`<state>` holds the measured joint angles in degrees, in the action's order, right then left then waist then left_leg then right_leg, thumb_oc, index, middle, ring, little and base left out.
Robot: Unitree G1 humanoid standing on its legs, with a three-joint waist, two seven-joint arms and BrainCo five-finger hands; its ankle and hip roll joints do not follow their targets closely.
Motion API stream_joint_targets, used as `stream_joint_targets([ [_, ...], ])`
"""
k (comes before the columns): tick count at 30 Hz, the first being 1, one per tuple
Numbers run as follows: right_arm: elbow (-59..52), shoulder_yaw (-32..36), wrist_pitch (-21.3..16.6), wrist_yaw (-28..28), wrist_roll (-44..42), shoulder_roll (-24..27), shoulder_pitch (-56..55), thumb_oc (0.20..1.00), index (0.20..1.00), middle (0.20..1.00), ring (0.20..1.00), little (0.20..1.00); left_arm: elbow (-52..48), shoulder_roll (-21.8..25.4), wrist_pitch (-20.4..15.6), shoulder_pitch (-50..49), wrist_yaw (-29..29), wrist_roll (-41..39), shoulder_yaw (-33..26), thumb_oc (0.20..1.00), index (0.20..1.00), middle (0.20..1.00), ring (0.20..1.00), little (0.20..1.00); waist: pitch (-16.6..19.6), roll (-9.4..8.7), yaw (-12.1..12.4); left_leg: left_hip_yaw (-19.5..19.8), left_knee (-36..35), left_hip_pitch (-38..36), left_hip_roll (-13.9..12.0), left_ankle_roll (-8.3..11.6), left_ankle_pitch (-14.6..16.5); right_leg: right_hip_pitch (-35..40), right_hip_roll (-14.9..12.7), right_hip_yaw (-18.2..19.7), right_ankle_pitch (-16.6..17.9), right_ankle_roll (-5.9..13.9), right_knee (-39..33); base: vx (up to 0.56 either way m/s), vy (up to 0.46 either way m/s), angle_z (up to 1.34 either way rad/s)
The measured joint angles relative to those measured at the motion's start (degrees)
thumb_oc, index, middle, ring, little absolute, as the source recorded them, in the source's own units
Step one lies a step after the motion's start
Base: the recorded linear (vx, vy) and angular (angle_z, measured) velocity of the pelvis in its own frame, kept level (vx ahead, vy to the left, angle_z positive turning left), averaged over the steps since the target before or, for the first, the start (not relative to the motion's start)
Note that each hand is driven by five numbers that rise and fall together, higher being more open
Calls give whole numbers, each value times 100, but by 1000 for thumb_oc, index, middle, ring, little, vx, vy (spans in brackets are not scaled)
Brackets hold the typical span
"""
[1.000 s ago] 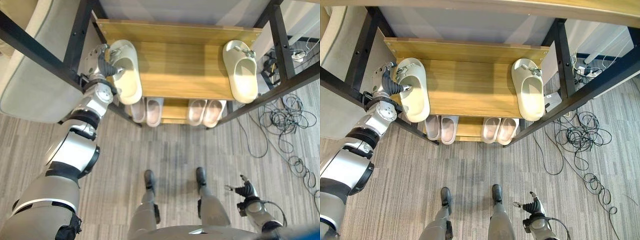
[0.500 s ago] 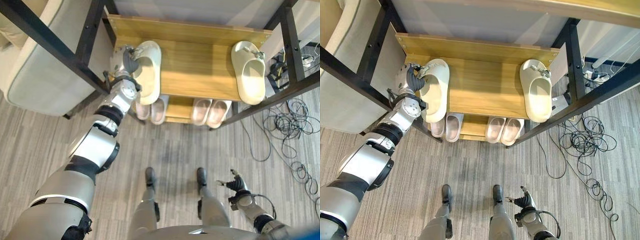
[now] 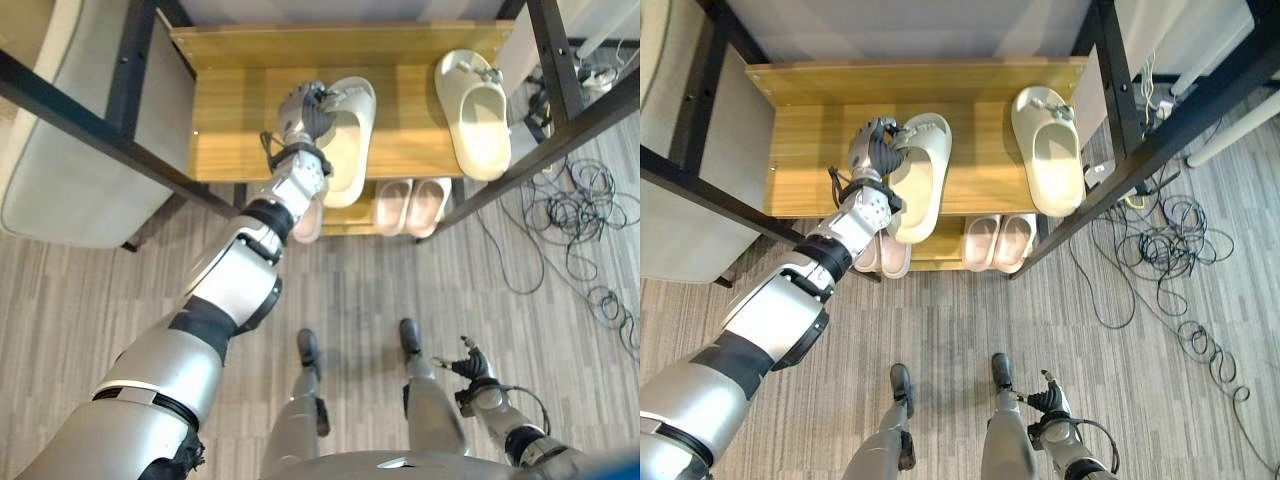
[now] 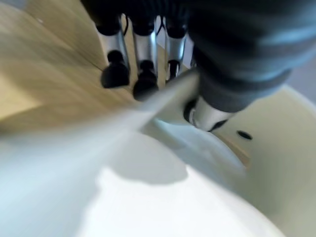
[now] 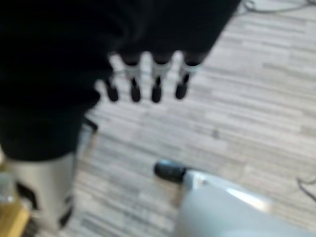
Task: Arrange the slippers neatly on the shoe rack.
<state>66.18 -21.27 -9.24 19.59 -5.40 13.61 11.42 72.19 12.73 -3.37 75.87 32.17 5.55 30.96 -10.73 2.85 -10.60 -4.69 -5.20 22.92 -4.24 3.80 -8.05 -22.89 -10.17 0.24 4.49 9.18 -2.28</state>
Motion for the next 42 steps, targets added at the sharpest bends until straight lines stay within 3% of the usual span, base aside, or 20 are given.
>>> stream_joint_targets([
  [6,-5,-119,-36,95,-1,57,25,1000,1000,1000,1000,1000,393,18,123,378,1,5,2,200,200,200,200,200,-22,9,-135,-172,0,65,-55,-1,-1,-223,42,174,6,4,85,-30,-43,-14],
  [15,18,-360,-52,101,2,109,286,1000,1000,1000,1000,1000,810,589,345,775,169,4,-200,200,200,200,200,200,-34,-30,-374,-506,-1,216,-400,83,-33,-618,404,509,141,-67,92,14,-73,-24],
  [27,-1,-352,-83,96,-8,106,304,1000,1000,1000,1000,1000,778,373,434,783,251,-152,-127,200,200,200,200,200,-17,-44,-410,-527,-1,221,-364,90,-38,-652,399,543,172,-108,134,5,-11,-1],
  [33,-48,-351,-155,93,-6,121,277,1000,1000,1000,1000,1000,719,223,598,786,327,388,292,200,200,200,200,200,6,-82,-438,-562,-1,217,-358,90,-38,-695,398,576,173,-109,189,-3,0,-1],
  [42,-96,-322,-183,92,-5,123,244,1000,1000,1000,1000,1000,588,128,649,621,457,714,224,200,200,200,200,200,11,-86,-438,-582,-1,218,-359,87,-47,-763,400,613,167,-105,277,-4,-2,-2],
])
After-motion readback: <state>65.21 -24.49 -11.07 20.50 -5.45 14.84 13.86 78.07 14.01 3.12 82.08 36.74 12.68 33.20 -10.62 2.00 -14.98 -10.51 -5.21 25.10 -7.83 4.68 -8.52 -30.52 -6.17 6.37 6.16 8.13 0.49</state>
